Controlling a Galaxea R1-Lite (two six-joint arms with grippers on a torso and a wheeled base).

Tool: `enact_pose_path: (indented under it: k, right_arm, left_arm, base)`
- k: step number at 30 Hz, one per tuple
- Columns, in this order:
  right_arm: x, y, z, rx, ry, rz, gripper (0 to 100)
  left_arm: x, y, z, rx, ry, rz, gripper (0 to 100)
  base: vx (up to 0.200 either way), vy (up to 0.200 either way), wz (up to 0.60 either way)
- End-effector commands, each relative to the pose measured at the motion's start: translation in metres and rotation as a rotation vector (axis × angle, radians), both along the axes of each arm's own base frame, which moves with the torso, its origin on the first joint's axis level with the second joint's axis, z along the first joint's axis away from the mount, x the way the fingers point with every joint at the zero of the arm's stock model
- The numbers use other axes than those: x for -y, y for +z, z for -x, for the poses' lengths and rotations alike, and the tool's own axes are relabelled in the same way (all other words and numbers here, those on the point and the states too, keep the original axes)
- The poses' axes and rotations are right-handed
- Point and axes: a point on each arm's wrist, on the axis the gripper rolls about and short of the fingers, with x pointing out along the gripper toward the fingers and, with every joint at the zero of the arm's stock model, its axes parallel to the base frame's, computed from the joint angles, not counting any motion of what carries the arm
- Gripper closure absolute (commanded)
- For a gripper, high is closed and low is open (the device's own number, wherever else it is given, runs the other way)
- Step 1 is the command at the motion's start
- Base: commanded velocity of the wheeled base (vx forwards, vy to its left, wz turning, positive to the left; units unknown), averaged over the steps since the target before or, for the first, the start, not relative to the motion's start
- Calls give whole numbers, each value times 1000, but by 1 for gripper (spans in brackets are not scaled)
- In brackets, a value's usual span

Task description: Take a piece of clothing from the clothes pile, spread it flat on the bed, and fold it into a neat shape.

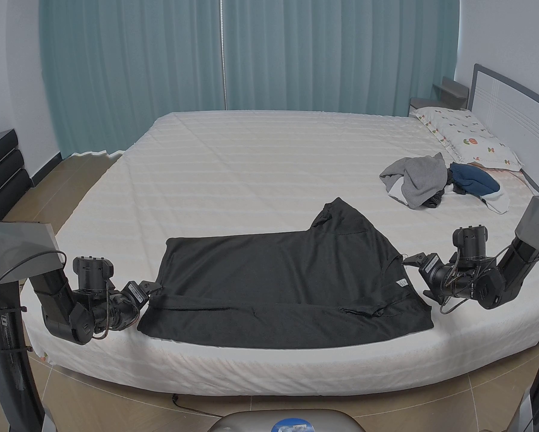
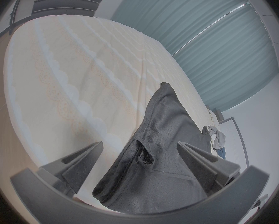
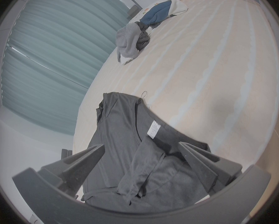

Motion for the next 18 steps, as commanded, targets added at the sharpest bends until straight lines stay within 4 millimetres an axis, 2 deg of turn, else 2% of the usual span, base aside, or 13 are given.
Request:
enact_pose_path:
  k: [1, 9, 15, 16, 18]
  right_arm:
    - [1, -9, -9, -7, -2, -1, 0]
    - [-10, -33, -22, -32, 56, 11, 0]
    - [-17, -38, -23, -21, 76, 14, 0]
    - [-17, -39, -23, -24, 76, 15, 100]
    - [-17, -39, -24, -22, 80, 18, 100]
  left_arm:
    - [0, 0, 0, -1, 1, 0, 0]
    - [0, 0, 0, 1, 0, -1, 0]
    - [0, 0, 0, 1, 0, -1, 0]
    - [0, 0, 0, 0, 0, 1, 0]
    - [0, 0, -1, 2, 0, 1, 0]
  base:
    - [0, 0, 0]
    - [0, 0, 0]
    - [0, 0, 0]
    - [0, 0, 0]
    - [0, 0, 0]
